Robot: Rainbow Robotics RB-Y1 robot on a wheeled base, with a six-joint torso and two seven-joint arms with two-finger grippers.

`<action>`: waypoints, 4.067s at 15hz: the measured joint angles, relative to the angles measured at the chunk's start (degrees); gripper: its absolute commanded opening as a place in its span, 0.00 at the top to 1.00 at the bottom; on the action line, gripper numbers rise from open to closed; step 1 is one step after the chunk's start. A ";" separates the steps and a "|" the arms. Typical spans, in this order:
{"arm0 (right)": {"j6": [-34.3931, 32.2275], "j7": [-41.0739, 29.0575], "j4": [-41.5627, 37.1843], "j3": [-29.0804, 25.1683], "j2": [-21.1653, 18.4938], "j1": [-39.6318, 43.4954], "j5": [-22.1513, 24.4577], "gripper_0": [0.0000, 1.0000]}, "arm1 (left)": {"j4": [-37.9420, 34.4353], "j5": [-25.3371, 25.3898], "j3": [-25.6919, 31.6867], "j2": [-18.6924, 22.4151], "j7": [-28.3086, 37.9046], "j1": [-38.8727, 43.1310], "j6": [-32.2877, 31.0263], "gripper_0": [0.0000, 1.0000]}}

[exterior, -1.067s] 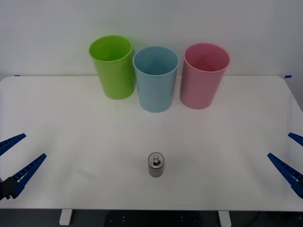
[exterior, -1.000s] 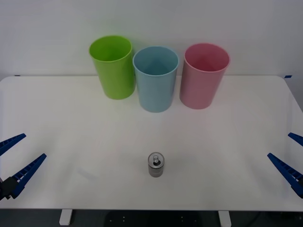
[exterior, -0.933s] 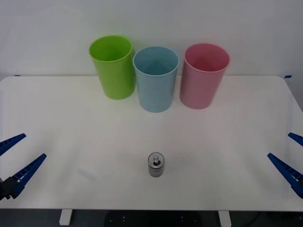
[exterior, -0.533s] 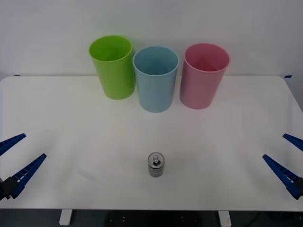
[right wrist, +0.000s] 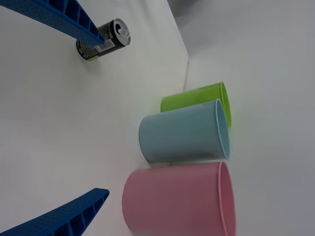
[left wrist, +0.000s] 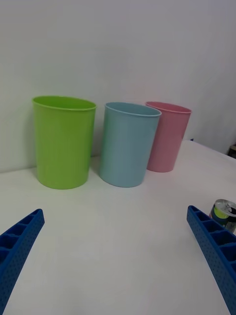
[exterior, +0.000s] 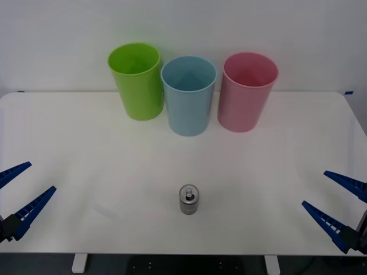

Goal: Grasp the object on the table and drop it into the matching bin: aluminum can to the light blue bin, PET bottle to the pink bin.

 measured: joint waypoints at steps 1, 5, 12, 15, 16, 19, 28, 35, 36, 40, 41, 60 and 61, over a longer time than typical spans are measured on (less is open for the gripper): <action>-0.05 0.81 -0.05 0.77 -0.04 0.07 0.30 0.00 | 0.00 0.00 0.00 0.00 0.00 0.00 0.00 0.00; 0.33 4.38 -0.06 3.84 -0.05 -0.14 1.76 0.00 | 0.00 0.00 0.00 0.00 0.00 0.00 0.00 0.00; 5.32 10.45 0.45 11.77 -0.07 -1.02 2.87 0.00 | 0.00 0.00 0.00 0.00 0.00 0.00 0.00 0.00; 9.59 13.99 0.45 15.96 -0.11 -1.84 3.10 0.00 | 0.00 0.00 0.00 0.00 0.00 0.00 0.00 0.00; 11.49 15.57 0.45 17.61 -0.07 -2.17 3.11 0.00 | 0.00 0.00 0.00 0.00 0.00 0.00 0.00 0.00; 15.87 16.70 0.51 22.33 -0.07 -3.10 3.12 0.00 | 0.00 0.00 0.00 0.00 0.00 0.00 0.00 0.00; 24.79 18.13 0.47 33.66 -0.14 -6.07 4.96 0.00 | 0.01 0.00 0.00 0.00 0.00 0.00 0.00 0.00; 34.31 18.41 0.51 42.07 -0.14 -9.79 4.97 0.00 | 0.01 0.00 0.00 0.00 0.00 0.00 0.00 0.00; 35.10 18.38 1.03 42.86 -0.09 -10.49 4.97 0.00 | 0.01 0.00 0.00 0.00 0.00 0.00 0.00 0.00; 34.83 18.97 8.60 44.34 2.34 -16.30 5.20 0.00 | 0.01 0.00 0.00 0.00 0.00 0.00 0.00 0.00; 35.00 19.15 10.05 44.60 3.03 -17.44 5.25 0.00 | 0.01 0.00 0.00 0.00 0.00 0.00 0.00 0.00; 37.80 19.98 15.49 47.39 6.19 -22.33 5.58 1.00 | 0.01 0.00 0.00 0.00 0.00 0.00 0.00 0.00; 37.80 19.89 15.49 47.39 6.22 -22.33 5.58 1.00 | 0.01 0.00 0.00 0.00 0.00 0.00 0.00 0.00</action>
